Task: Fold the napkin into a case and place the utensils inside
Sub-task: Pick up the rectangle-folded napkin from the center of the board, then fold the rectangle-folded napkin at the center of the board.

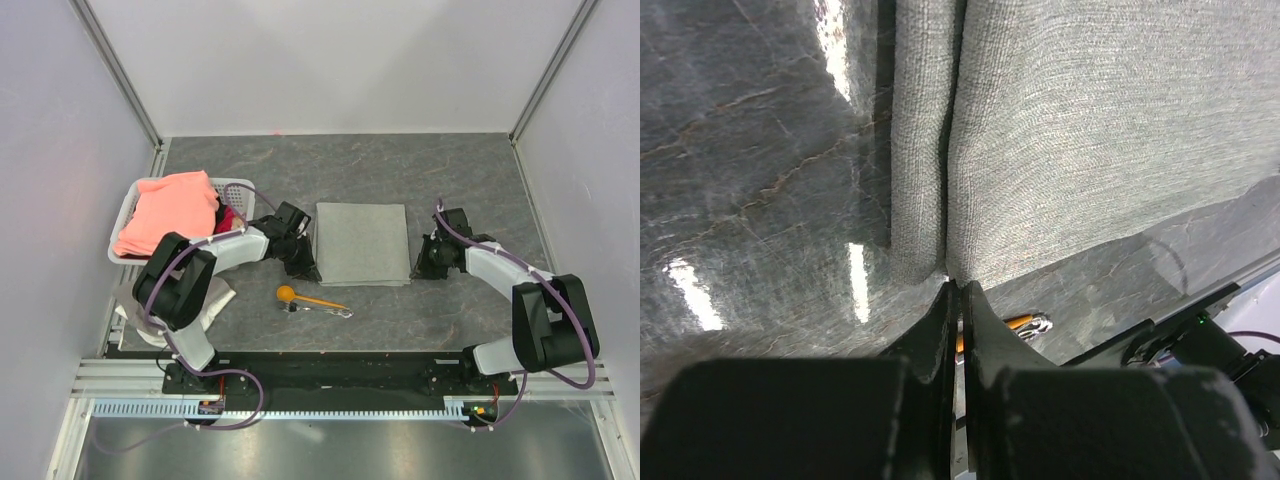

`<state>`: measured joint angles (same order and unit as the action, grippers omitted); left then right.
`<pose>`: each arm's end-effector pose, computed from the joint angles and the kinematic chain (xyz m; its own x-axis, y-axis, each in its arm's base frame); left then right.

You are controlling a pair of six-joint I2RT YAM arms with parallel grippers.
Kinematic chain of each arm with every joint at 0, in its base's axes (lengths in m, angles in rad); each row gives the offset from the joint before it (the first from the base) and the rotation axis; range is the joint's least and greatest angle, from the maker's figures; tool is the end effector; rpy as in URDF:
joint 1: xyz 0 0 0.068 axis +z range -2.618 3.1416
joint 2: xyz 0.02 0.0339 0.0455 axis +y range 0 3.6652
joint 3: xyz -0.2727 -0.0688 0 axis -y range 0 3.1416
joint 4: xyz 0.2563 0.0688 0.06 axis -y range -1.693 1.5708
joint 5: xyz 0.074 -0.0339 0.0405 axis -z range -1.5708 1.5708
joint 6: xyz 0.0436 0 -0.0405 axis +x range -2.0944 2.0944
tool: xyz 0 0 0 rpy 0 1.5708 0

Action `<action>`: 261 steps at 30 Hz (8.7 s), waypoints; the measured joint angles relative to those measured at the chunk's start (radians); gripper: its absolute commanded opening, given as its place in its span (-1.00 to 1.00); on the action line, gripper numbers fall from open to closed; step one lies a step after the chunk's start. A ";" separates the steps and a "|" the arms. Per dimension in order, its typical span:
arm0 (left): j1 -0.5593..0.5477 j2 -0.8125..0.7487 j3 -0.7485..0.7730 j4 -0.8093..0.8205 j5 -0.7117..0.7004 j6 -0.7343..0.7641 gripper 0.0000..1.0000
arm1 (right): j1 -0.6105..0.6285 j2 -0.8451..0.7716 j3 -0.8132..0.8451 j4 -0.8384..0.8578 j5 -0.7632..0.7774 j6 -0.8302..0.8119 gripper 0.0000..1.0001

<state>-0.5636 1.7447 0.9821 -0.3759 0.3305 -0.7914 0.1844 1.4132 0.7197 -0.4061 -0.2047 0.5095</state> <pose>0.2817 -0.1948 0.1438 -0.9807 -0.1762 -0.0849 -0.1101 0.8560 -0.5051 0.2595 0.0574 0.1612 -0.8965 0.3186 -0.3080 0.1913 0.9052 0.3795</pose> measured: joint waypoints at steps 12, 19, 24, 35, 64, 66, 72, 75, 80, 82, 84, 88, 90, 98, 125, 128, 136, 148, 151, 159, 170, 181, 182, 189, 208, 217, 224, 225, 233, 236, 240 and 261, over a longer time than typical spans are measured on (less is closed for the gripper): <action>-0.001 -0.020 -0.023 0.019 0.000 0.000 -0.78 | 0.002 0.012 -0.037 0.016 -0.008 0.026 -0.10; -0.001 -0.022 -0.035 0.030 0.000 0.000 -0.82 | 0.001 -0.059 -0.102 0.059 -0.015 0.135 0.11; -0.001 -0.023 -0.044 0.039 0.002 0.000 -0.84 | -0.002 -0.111 -0.161 0.102 -0.002 0.270 0.04; -0.001 -0.039 -0.084 0.069 0.011 0.000 -0.87 | -0.003 -0.154 -0.219 0.130 0.037 0.507 -0.10; -0.001 -0.071 -0.091 0.079 0.019 0.000 -0.42 | -0.003 -0.134 -0.260 0.211 0.021 0.581 -1.00; -0.001 -0.086 -0.093 0.079 0.019 -0.001 -0.35 | -0.003 -0.135 -0.260 0.211 0.021 0.574 -1.00; -0.001 -0.096 -0.093 0.080 0.020 -0.001 -0.31 | -0.003 -0.135 -0.259 0.212 0.021 0.560 -1.00; -0.001 -0.096 -0.093 0.080 0.022 -0.001 -0.27 | -0.003 -0.135 -0.259 0.212 0.021 0.556 -1.00; -0.001 -0.084 -0.093 0.080 0.027 -0.001 -0.20 | -0.003 -0.134 -0.259 0.214 0.019 0.551 -1.00; -0.001 -0.073 -0.093 0.080 0.030 -0.001 -0.23 | -0.003 -0.131 -0.259 0.216 0.016 0.548 -1.00; -0.001 -0.062 -0.093 0.079 0.036 -0.001 -0.47 | -0.004 -0.130 -0.259 0.218 0.013 0.545 -1.00; -0.001 -0.048 -0.090 0.079 0.047 -0.001 -0.84 | -0.004 -0.126 -0.258 0.226 0.003 0.527 -1.00; -0.001 -0.048 -0.084 0.079 0.048 -0.001 -0.96 | -0.004 -0.126 -0.255 0.226 0.000 0.508 -1.00; 0.018 -0.076 0.020 0.070 0.067 -0.001 -0.96 | -0.004 -0.159 -0.181 0.143 0.000 0.381 -1.00; 0.253 0.351 0.818 0.098 0.251 -0.002 -0.96 | -0.073 0.393 0.710 0.124 -0.072 0.258 -1.00; 0.254 0.321 0.737 0.123 0.275 -0.005 -0.96 | -0.076 0.381 0.701 0.106 -0.093 0.246 -1.00; 0.245 0.064 0.264 0.139 0.311 -0.008 -0.96 | -0.073 0.220 0.492 0.066 -0.148 0.208 -1.00; 0.191 -0.062 0.024 0.158 0.359 -0.007 -0.96 | -0.008 0.054 0.232 0.062 -0.182 0.168 -1.00; 0.193 -0.062 0.024 0.162 0.356 -0.007 -0.96 | 0.009 0.054 0.151 0.096 -0.190 0.177 -1.00; 0.196 -0.061 0.028 0.140 0.293 0.000 -0.96 | 0.118 0.055 -0.025 0.256 -0.203 0.254 -0.80; 0.198 -0.027 0.096 0.120 0.230 0.021 -0.96 | 0.126 0.114 -0.065 0.377 -0.205 0.280 -0.38; 0.202 -0.005 0.101 0.116 0.215 0.026 -0.96 | 0.126 0.114 -0.101 0.399 -0.187 0.312 -0.14; 0.202 -0.003 0.101 0.116 0.212 0.026 -0.96 | 0.126 0.114 -0.105 0.404 -0.187 0.319 -0.15; 0.202 -0.003 0.079 0.121 0.202 0.026 -0.96 | 0.126 0.114 -0.129 0.467 -0.187 0.381 -0.14; 0.203 -0.014 -0.011 0.155 0.203 0.026 -0.96 | 0.128 0.200 -0.116 0.601 -0.150 0.462 -1.00; 0.202 -0.027 0.030 0.169 0.259 0.006 -0.96 | 0.119 0.106 0.006 0.445 -0.122 0.379 -1.00; 0.195 -0.078 0.058 0.198 0.322 -0.031 -0.96 | 0.058 0.026 0.148 0.201 -0.088 0.229 -1.00; 0.193 -0.084 0.054 0.200 0.331 -0.033 -0.96 | 0.051 0.014 0.148 0.165 -0.081 0.203 -1.00; 0.170 -0.104 -0.147 0.212 0.353 -0.033 -0.94 | 0.047 -0.050 0.039 0.013 -0.056 0.038 0.00; 0.167 -0.090 -0.184 0.203 0.353 -0.032 -0.81 | 0.047 -0.050 -0.019 -0.011 -0.061 0.010 0.28; 0.155 -0.089 -0.187 0.209 0.348 -0.019 -0.41 | 0.047 -0.050 -0.037 -0.011 -0.070 0.001 0.36; 0.145 -0.140 -0.201 0.164 0.263 0.041 0.09 | 0.013 0.045 -0.054 0.172 -0.113 0.085 -0.05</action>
<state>-0.4187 1.6051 0.7807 -0.2119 0.5938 -0.7506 0.1974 1.4582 0.6659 -0.2344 -0.3176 0.5945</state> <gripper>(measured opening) 0.547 0.515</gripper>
